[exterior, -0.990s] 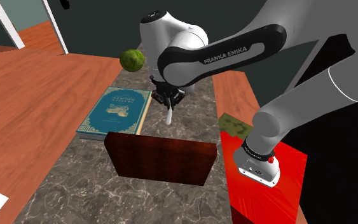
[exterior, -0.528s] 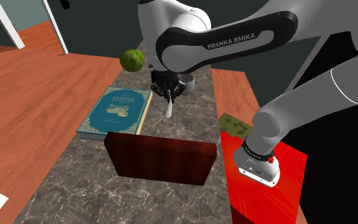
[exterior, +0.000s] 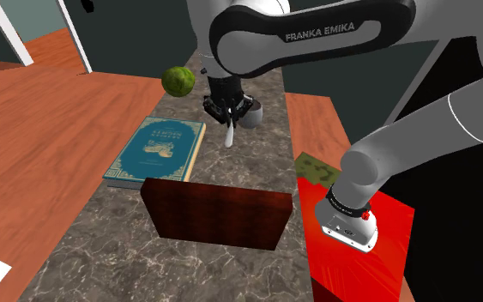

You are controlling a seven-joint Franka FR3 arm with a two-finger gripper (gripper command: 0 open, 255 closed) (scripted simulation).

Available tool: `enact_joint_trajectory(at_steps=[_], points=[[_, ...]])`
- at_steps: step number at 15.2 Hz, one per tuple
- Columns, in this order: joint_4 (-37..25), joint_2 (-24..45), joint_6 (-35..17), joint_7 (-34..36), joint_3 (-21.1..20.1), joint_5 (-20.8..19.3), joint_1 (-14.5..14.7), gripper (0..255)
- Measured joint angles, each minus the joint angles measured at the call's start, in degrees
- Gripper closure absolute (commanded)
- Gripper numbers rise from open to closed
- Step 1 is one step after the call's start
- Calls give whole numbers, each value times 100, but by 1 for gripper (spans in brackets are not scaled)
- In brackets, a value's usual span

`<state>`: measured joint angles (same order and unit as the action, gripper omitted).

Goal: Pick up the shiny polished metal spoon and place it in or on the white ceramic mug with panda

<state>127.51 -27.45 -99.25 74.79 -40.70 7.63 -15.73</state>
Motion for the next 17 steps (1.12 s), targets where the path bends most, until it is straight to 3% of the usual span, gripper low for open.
enact_joint_trajectory(at_steps=[8, 17], points=[[28, 229, -244, -904, 681, -479, -446, 255], [-450, 972, -527, -1780, 1297, -1119, -1057, 255]])
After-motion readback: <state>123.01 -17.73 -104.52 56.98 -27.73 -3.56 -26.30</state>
